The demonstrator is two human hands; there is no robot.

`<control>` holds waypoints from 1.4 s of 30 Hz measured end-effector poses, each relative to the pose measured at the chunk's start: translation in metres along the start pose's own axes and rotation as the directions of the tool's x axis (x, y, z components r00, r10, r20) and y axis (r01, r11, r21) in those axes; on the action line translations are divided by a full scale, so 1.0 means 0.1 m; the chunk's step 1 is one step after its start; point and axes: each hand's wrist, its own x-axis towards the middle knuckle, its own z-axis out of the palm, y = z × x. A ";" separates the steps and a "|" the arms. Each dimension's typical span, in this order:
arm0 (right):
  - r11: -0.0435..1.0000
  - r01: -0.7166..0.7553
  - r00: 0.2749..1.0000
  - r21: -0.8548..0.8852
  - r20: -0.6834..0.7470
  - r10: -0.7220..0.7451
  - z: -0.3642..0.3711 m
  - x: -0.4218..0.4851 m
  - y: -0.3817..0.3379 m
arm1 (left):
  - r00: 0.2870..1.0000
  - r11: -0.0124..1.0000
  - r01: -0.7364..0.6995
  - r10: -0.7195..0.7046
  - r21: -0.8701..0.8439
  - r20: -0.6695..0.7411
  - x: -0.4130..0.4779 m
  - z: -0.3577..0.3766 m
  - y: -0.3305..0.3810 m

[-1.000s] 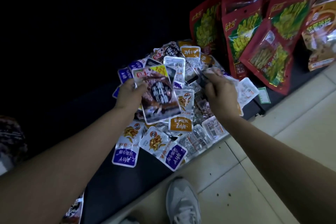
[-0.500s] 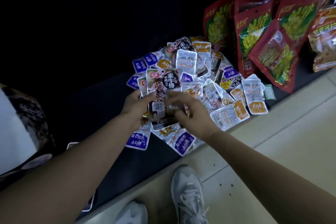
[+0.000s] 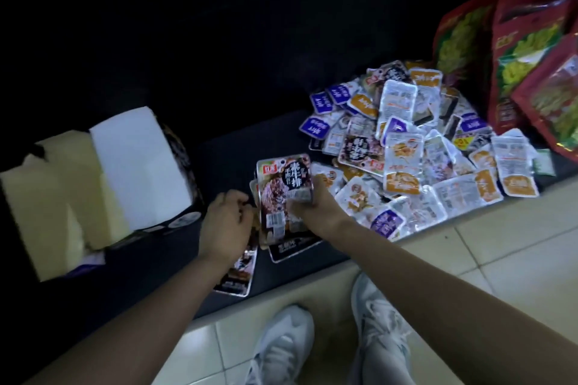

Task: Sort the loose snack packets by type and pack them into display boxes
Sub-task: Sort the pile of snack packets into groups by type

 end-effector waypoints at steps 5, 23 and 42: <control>0.970 -0.020 0.999 -0.242 0.041 0.031 0.66 0.06 0.19 | 0.971 0.977 -0.154 0.121 0.148 0.208 -0.31 -0.10 -0.57; 0.721 0.365 0.824 -0.589 -0.156 -0.545 -0.36 0.24 0.25 | 0.903 0.759 -0.411 0.413 0.505 0.115 0.07 0.12 -0.31; 0.400 0.586 0.656 -0.705 0.123 -0.745 -0.84 0.25 0.42 | 0.893 0.554 0.442 -0.195 -0.706 0.406 0.66 0.47 1.02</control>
